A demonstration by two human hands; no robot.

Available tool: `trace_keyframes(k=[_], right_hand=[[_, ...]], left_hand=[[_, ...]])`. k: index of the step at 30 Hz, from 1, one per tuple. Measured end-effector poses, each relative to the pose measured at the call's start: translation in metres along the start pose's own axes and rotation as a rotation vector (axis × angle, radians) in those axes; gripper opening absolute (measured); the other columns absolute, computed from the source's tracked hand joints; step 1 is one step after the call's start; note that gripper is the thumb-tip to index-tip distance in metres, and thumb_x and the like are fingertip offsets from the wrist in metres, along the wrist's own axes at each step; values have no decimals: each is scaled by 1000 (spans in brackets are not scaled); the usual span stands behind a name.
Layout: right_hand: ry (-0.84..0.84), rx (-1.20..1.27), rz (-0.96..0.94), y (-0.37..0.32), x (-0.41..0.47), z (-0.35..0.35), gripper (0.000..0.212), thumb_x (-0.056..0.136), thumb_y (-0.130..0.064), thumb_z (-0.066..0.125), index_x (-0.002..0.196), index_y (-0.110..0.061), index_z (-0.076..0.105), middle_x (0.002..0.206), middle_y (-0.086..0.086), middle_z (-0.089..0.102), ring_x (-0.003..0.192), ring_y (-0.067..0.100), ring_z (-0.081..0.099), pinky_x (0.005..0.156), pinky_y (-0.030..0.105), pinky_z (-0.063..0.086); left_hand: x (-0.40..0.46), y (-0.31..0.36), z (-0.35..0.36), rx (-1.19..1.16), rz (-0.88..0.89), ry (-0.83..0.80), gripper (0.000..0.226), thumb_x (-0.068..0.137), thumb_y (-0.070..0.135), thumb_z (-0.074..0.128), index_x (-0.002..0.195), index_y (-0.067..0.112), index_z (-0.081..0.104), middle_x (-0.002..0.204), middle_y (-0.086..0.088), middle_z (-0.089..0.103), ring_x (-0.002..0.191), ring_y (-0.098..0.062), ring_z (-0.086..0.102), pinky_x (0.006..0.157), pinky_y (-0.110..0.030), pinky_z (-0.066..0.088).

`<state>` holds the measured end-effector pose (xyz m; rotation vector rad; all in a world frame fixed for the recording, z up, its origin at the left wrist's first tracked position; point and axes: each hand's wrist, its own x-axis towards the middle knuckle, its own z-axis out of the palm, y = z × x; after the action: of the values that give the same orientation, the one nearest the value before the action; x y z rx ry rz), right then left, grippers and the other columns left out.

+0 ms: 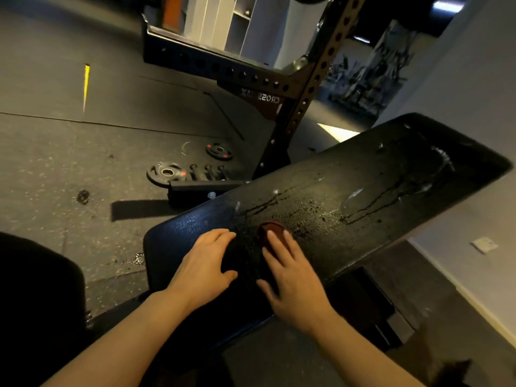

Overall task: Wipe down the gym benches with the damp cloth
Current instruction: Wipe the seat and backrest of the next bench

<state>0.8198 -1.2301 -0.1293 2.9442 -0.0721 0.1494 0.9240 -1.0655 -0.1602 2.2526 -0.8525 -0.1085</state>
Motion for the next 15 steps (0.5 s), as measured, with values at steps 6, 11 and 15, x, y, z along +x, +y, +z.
trace_keyframes(k=[6,11,15], right_hand=[[-92,-137,-227,13,32,-9,75,45,-28,87,117,-19,70,139,6,55,131,28,48,102,34,43],[-144,48,-73,-5,67,-8,73,91,-16,57,153,-16,19,162,-1,-11,148,26,-12,120,37,16],[-227,-17,-314,-37,98,12,72,92,-27,54,153,-9,19,162,6,-3,148,29,-12,122,40,-1]], left_hand=[[13,-2,10,-30,-112,-31,80,88,34,67,152,24,20,159,6,17,147,-10,9,118,-27,13],[24,-19,3,-40,-180,-79,88,85,42,69,153,24,16,160,8,12,147,-9,8,119,-27,13],[36,-25,-4,-47,-233,-117,101,78,43,75,154,22,12,161,6,11,147,-11,10,119,-28,15]])
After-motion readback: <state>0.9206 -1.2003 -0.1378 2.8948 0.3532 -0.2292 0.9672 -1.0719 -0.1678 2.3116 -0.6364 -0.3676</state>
